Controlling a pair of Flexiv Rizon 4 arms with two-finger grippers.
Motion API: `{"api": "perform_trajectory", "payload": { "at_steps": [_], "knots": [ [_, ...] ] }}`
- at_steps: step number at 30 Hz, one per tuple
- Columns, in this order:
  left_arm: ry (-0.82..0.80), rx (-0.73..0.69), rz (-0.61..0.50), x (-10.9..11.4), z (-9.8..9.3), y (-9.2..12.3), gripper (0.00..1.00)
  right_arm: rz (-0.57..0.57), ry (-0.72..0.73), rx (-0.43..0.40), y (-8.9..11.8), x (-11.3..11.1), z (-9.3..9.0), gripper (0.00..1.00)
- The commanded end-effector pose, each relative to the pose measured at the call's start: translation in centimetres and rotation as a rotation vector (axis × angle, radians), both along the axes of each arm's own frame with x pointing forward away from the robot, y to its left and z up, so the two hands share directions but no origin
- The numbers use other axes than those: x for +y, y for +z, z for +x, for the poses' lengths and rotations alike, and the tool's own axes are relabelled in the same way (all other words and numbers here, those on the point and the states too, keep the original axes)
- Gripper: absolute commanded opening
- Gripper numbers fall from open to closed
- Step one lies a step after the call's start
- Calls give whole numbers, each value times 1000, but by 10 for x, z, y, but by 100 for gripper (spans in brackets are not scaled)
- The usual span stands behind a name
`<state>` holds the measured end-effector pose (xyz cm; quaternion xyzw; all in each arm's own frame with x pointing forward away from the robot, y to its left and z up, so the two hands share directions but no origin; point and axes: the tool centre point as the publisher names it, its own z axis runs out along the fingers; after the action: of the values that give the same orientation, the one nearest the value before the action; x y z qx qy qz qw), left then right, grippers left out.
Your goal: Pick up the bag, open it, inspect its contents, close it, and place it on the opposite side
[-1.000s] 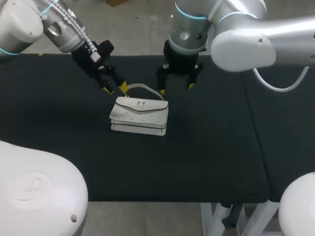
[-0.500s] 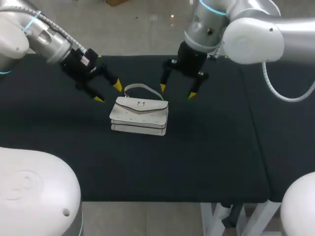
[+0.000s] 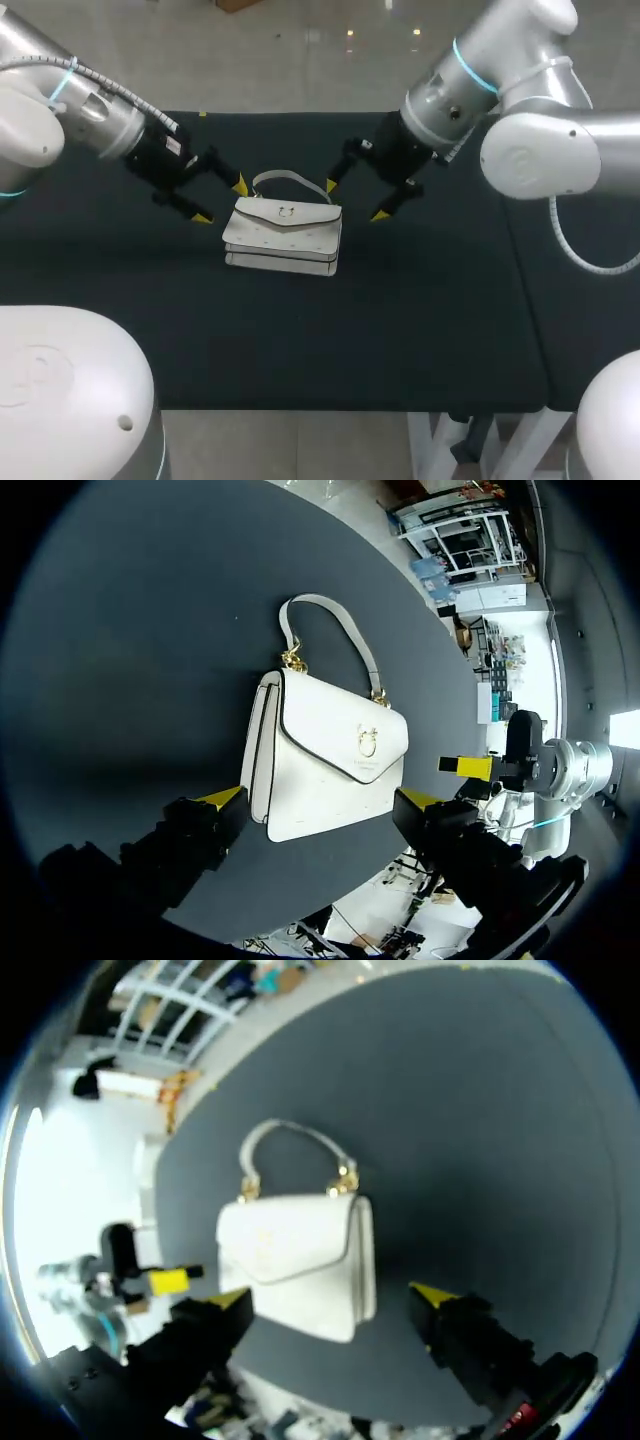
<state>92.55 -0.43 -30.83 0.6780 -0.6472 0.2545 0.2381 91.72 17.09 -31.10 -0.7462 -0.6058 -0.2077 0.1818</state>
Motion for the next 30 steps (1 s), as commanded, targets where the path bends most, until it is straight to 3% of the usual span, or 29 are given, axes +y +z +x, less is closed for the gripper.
{"api": "perform_trajectory", "payload": {
  "at_steps": [1,5,9,13,21,24,27,30],
  "knots": [
    [9,-8,3,0,-3,1,100,13,-6,-12,-2,-1,-3,100],
    [9,-8,3,0,-3,1,100,13,-6,-12,-2,-1,-3,100],
    [-69,33,-109,5,10,-10,100,78,-1,56,-18,2,7,100],
    [-103,63,-201,11,18,-16,100,161,1,60,-25,0,13,100],
    [-144,80,-270,5,32,-25,100,247,-11,97,-38,7,24,100],
    [-154,92,-289,-1,34,-27,87,277,-16,109,-41,10,25,100],
    [-167,100,-302,-6,35,-29,65,300,-20,123,-44,12,25,100],
    [-173,106,-306,-9,35,-32,65,329,-16,128,-46,15,24,100]
  ]
}}
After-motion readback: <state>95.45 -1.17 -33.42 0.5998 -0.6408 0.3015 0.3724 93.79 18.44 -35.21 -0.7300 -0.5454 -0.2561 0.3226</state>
